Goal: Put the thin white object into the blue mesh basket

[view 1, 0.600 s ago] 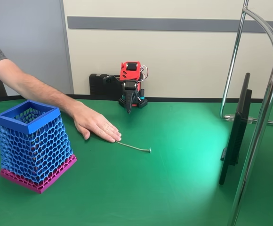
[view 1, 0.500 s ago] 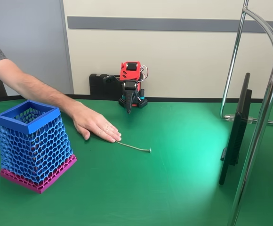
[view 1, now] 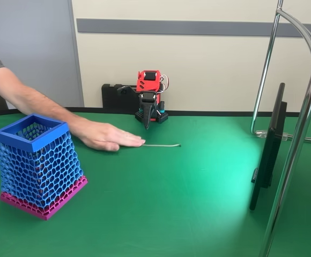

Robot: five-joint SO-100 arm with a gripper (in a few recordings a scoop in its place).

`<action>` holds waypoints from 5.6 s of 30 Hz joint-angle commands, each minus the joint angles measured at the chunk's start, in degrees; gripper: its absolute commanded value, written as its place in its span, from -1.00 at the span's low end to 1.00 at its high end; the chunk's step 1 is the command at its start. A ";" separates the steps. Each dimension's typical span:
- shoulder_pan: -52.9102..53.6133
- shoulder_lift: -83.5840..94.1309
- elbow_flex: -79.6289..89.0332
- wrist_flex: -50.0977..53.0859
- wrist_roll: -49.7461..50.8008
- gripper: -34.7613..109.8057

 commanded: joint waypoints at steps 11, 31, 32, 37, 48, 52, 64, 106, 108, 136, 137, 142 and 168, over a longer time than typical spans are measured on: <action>-0.44 0.44 -0.26 -0.79 0.26 -0.51; -0.35 0.44 -0.26 -0.79 0.18 -0.51; -0.35 0.44 -0.26 -0.79 0.18 -0.51; -0.53 0.35 -0.26 -0.79 0.35 -0.51; -6.24 -10.11 -11.07 -0.88 0.62 -0.51; -10.02 -20.04 -18.37 -0.88 2.20 -0.51; -25.84 -43.68 -29.97 3.16 4.48 -0.51; -33.93 -80.33 -46.58 5.98 12.74 -0.35; -34.01 -81.91 -47.11 5.54 12.74 -0.34; -36.47 -94.57 -52.65 5.01 14.06 -0.34; -36.47 -94.83 -52.73 5.01 14.06 -0.34; -36.56 -95.71 -53.17 5.01 13.97 -0.34; -39.20 -101.60 -55.63 3.87 13.89 -0.34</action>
